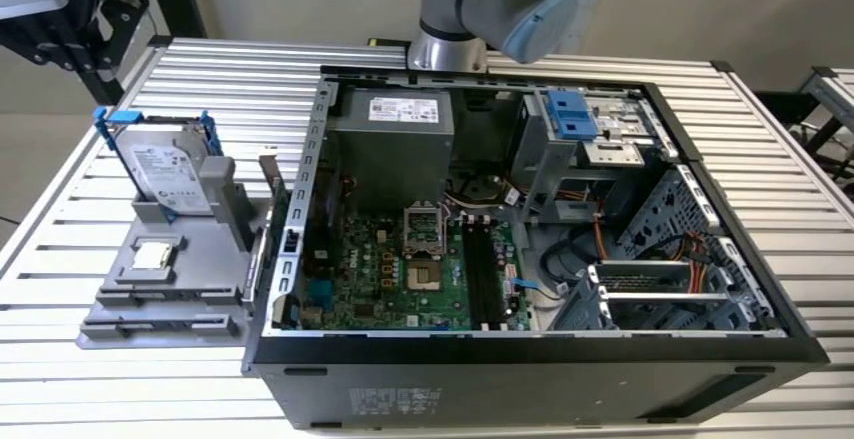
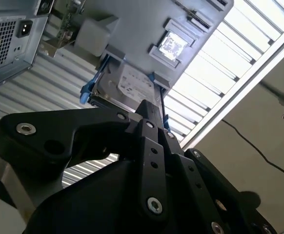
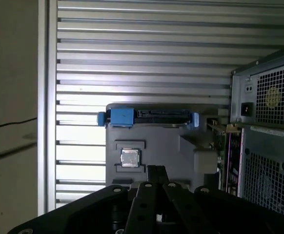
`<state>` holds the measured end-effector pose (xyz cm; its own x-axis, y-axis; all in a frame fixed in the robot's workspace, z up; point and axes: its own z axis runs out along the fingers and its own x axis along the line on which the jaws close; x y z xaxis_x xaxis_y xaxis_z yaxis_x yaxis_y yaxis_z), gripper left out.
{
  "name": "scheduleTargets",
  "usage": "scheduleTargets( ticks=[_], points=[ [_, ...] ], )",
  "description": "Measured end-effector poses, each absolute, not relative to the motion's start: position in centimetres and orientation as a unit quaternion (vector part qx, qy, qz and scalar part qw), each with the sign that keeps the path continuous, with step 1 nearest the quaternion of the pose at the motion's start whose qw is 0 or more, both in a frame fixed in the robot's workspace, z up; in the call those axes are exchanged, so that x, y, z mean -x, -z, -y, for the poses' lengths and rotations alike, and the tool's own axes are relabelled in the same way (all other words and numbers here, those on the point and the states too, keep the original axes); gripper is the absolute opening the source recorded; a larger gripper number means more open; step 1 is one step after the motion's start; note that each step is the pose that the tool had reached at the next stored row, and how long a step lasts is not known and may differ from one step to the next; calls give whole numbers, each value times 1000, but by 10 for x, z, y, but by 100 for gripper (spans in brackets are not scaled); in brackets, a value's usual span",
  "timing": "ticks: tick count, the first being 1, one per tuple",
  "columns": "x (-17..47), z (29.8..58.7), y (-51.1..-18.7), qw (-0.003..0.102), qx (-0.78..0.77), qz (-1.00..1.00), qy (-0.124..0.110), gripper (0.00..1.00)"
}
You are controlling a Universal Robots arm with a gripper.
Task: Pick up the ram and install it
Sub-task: 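Reach for the ram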
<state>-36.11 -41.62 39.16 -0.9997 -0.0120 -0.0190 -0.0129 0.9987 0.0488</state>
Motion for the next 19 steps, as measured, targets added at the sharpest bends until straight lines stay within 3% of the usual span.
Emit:
scheduleTargets(
  ticks=[19],
  points=[
    [362, 442, -391, 9, 6, -1000, -24, 0]
  ],
)
